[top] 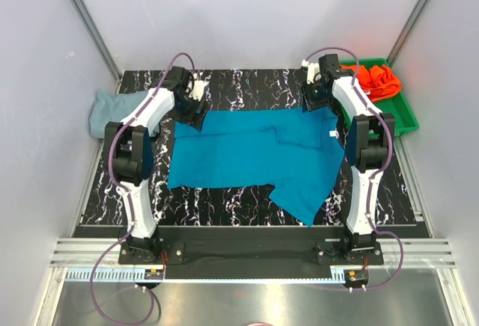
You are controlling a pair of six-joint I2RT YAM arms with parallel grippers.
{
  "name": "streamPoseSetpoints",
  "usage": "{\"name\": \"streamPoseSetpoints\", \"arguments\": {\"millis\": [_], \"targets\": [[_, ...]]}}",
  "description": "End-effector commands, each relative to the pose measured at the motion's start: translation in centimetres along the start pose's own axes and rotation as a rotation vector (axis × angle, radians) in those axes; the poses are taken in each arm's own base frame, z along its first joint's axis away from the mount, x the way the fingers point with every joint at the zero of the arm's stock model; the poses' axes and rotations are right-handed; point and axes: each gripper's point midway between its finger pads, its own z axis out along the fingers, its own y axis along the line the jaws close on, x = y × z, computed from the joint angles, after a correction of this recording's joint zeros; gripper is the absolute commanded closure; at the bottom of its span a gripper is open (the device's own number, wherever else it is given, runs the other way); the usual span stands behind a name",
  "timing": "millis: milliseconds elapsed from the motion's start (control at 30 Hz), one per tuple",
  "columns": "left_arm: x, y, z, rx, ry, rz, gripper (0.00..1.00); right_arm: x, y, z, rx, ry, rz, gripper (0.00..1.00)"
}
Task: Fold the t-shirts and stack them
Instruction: Fold the tshirt
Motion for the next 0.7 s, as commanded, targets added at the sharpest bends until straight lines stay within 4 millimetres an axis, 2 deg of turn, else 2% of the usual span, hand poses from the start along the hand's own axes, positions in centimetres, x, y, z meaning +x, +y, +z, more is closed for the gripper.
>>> {"name": "streamPoseSetpoints", "arguments": {"millis": [0, 67, 100, 133, 233, 267, 467, 667], "targets": [[-0.8, 0.5, 0.9, 0.002, -0.003, -0.012, 0.19, -1.6, -1.4, 0.9, 0.027, -0.035, 0.013, 0.63], [-0.6, 0.9, 2.1, -0.003, 0.017, -0.03, 0.19, -1.3, -1.8, 1.6, 0.024, -0.024, 0.029, 0.63], [-1.2, 1.4, 2.3, -0.015, 0.007, -0.04, 0.19, -1.1, -2.0, 1.8, 0.024, -0.02, 0.034, 0.63], [-0.8, 1.7, 3.5, -0.018, 0.032, -0.054, 0.19, -0.7, -2.1, 2.1, 0.022, -0.007, 0.039, 0.63], [-1.5, 2.4, 4.4, -0.028, 0.038, -0.07, 0.19, 0.3, -2.8, 2.5, 0.035, 0.019, 0.059, 0.62], [-1.2, 2.5, 5.3, -0.027, 0.053, -0.075, 0.19, 0.6, -3.0, 2.7, 0.041, 0.03, 0.064, 0.62], [-1.2, 3.0, 6.8, -0.034, 0.07, -0.087, 0.19, 1.7, -4.9, 4.1, 0.081, 0.06, 0.095, 0.61], [-1.4, 4.7, 7.7, -0.054, 0.069, -0.132, 0.18, 1.0, -5.7, 6.0, 0.089, 0.048, 0.095, 0.6]]}}
